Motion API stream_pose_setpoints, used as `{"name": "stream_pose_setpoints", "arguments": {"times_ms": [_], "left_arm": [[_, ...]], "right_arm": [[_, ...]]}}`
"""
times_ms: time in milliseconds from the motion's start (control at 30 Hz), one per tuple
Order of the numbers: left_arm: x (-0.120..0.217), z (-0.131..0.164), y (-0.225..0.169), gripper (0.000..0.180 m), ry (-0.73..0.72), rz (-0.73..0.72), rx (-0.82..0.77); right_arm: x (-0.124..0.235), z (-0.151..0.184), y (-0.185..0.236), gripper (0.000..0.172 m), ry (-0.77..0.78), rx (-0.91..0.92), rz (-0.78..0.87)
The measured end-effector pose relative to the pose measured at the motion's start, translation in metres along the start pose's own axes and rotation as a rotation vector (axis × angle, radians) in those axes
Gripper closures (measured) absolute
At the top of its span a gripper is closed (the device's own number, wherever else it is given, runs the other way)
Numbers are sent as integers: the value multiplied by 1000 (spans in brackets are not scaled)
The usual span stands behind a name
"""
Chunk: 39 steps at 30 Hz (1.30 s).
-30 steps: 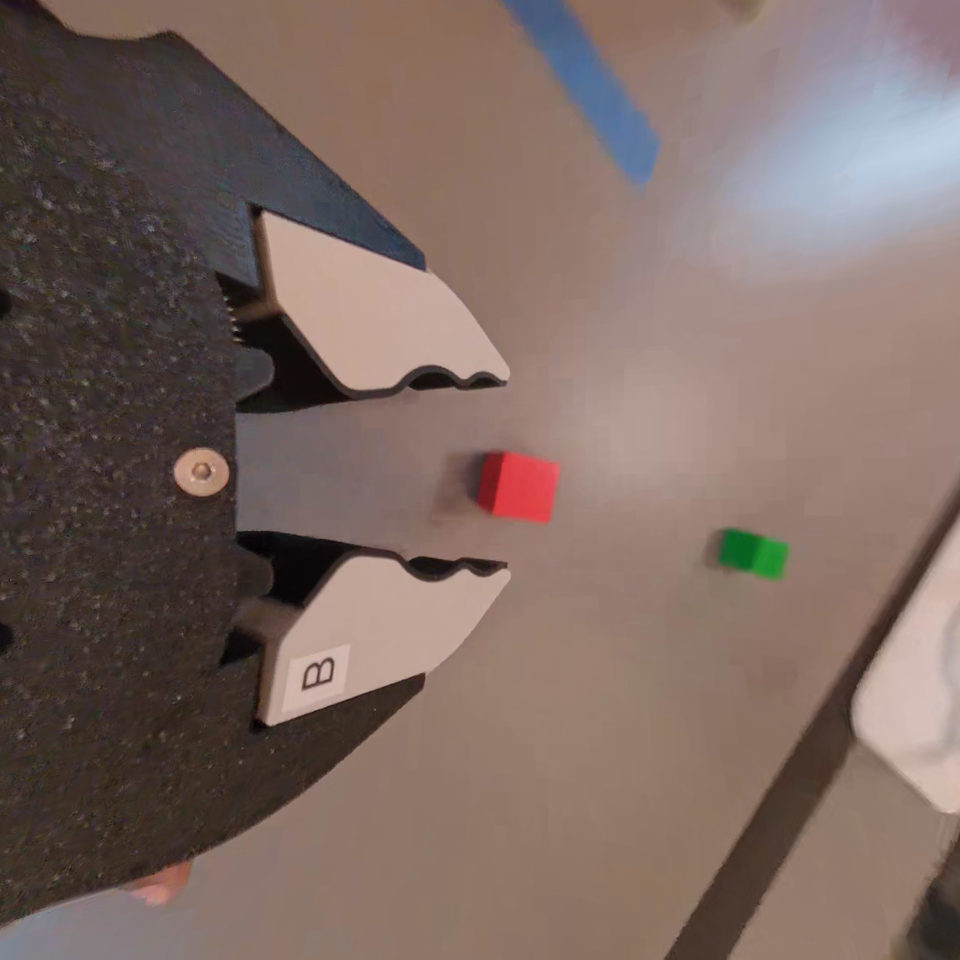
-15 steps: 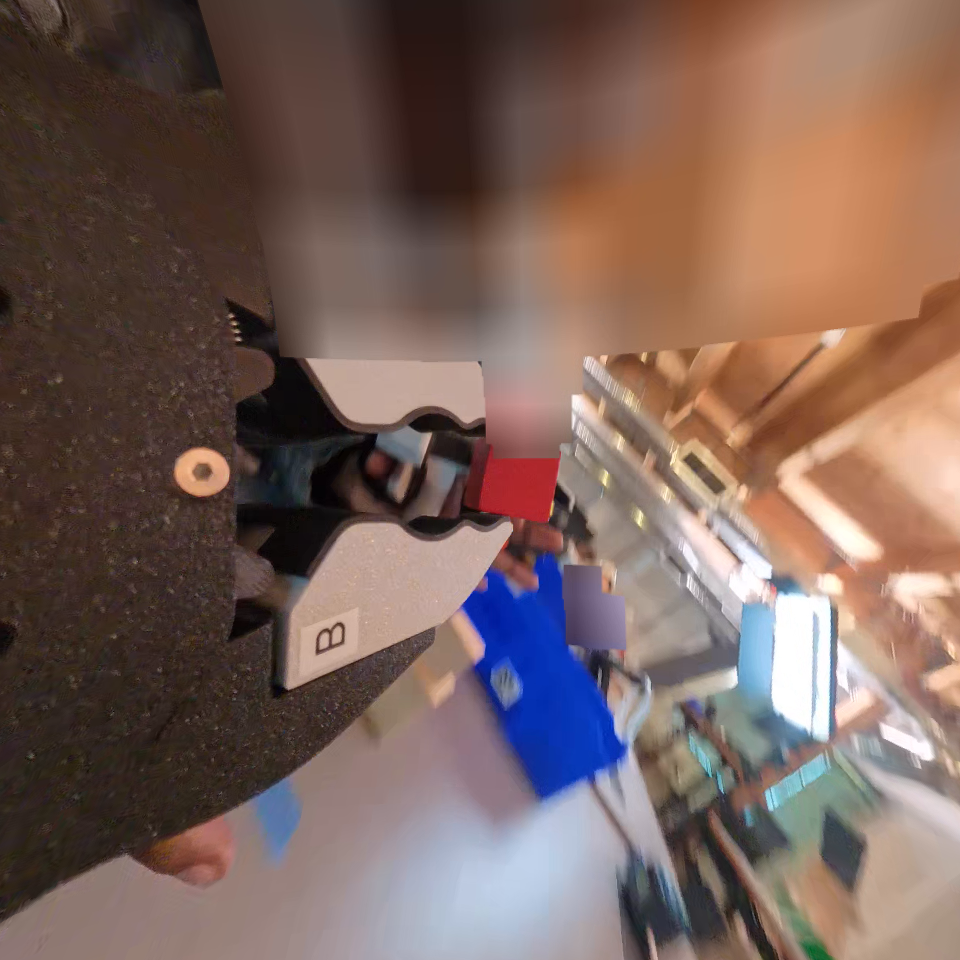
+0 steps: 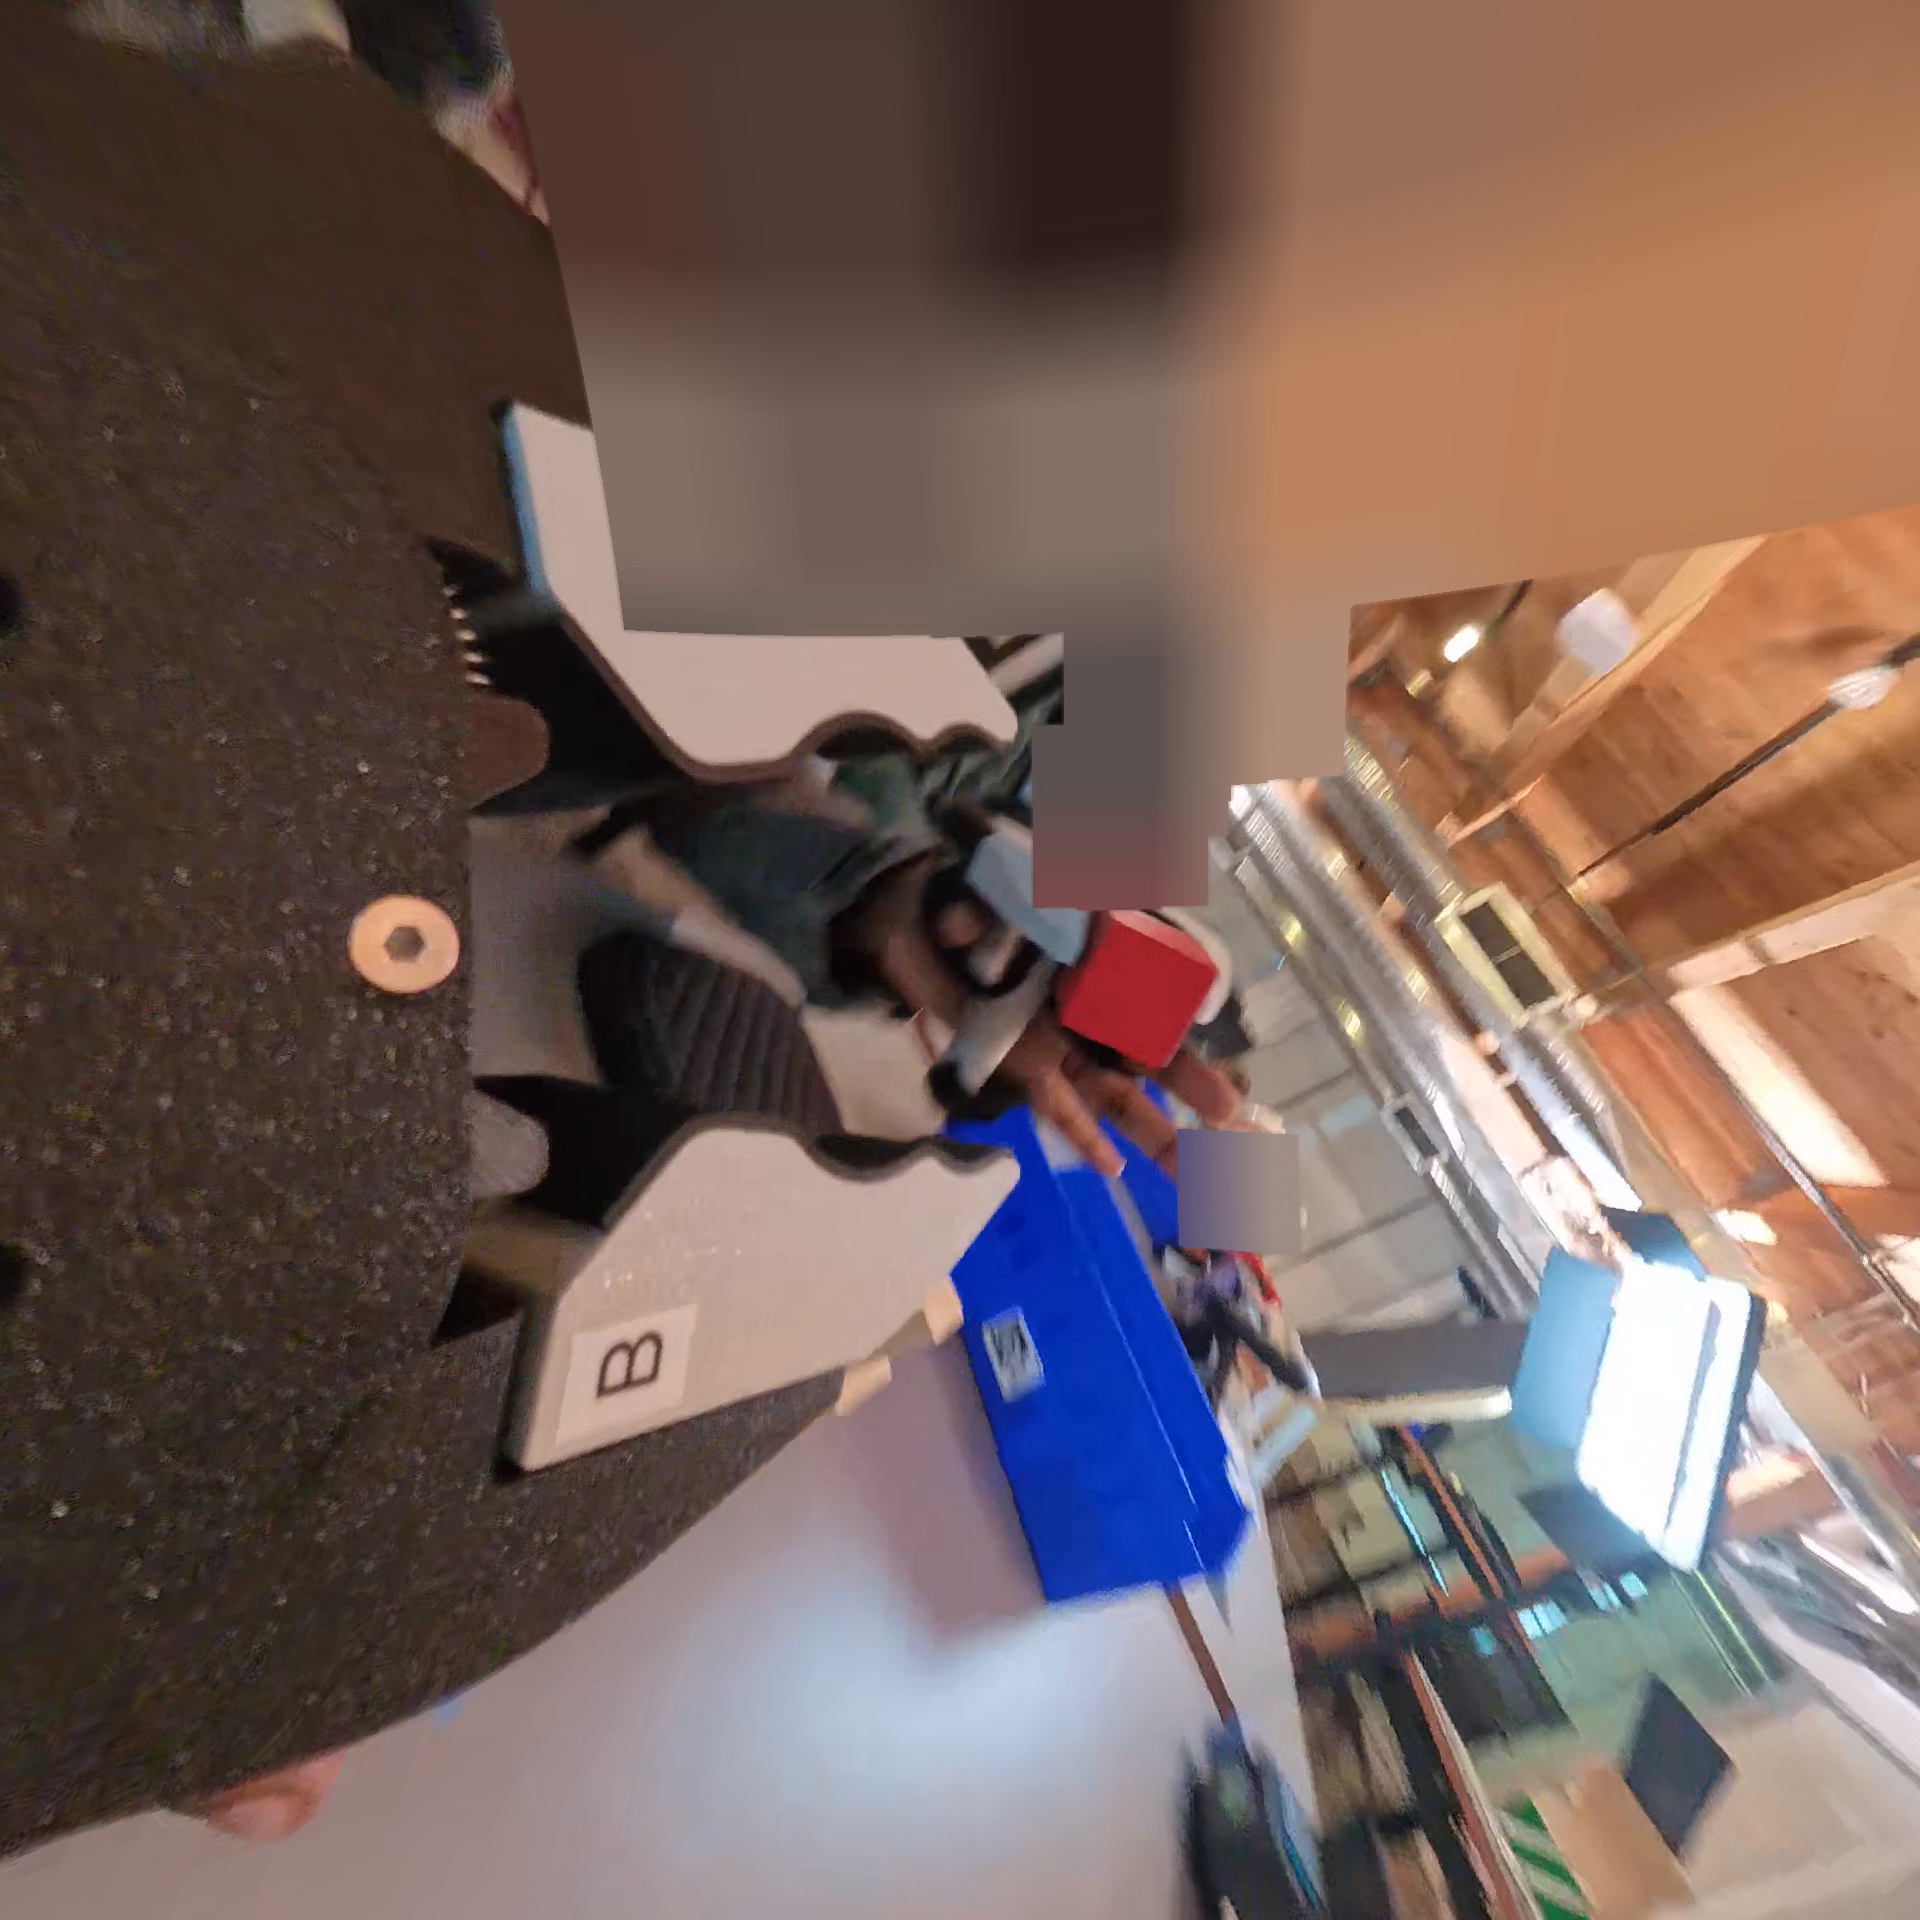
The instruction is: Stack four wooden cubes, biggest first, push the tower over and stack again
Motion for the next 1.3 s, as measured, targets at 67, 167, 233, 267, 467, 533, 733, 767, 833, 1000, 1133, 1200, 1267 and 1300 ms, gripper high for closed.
{"name": "stream_pose_setpoints", "arguments": {"times_ms": [67,167,233,267,467,533,733,767,833,1000,1133,1200,1267,1300], "left_arm": [[17,14,21,153,116,126,45],[41,44,45,153,276,342,136],[51,62,55,153,293,448,208],[54,69,57,153,265,487,245],[60,110,60,153,144,476,367],[62,120,55,153,142,490,414],[67,140,42,153,149,526,468],[67,141,41,153,149,525,473],[67,144,40,153,150,518,484],[67,145,37,153,130,519,505],[67,149,35,153,147,522,513],[67,151,35,151,151,511,503],[68,151,36,142,142,508,510],[69,151,36,140,137,509,513]], "right_arm": [[0,1,-4,78,91,264,125],[3,16,-14,47,258,638,251],[-1,29,-16,36,257,712,236],[-4,33,-13,32,238,689,204],[-7,40,-14,34,215,652,181],[-8,41,-14,35,214,645,178],[-10,45,-14,35,236,657,171],[-9,45,-14,35,233,654,171],[-9,44,-14,35,228,648,170],[-9,45,-13,36,240,652,169],[-9,45,-14,37,243,651,173],[-9,45,-13,37,245,651,172],[-9,46,-13,37,247,653,170],[-9,46,-13,37,249,652,169]]}}
Point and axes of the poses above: each gripper's, where its closed fingertips meet, x back along the fingers, z out of its underside, y = z × x across the jaws, the point moved 3 cm from there along x, back along the fingers, and after that the axes turned 5 degrees about y, right-handed, at the moved point
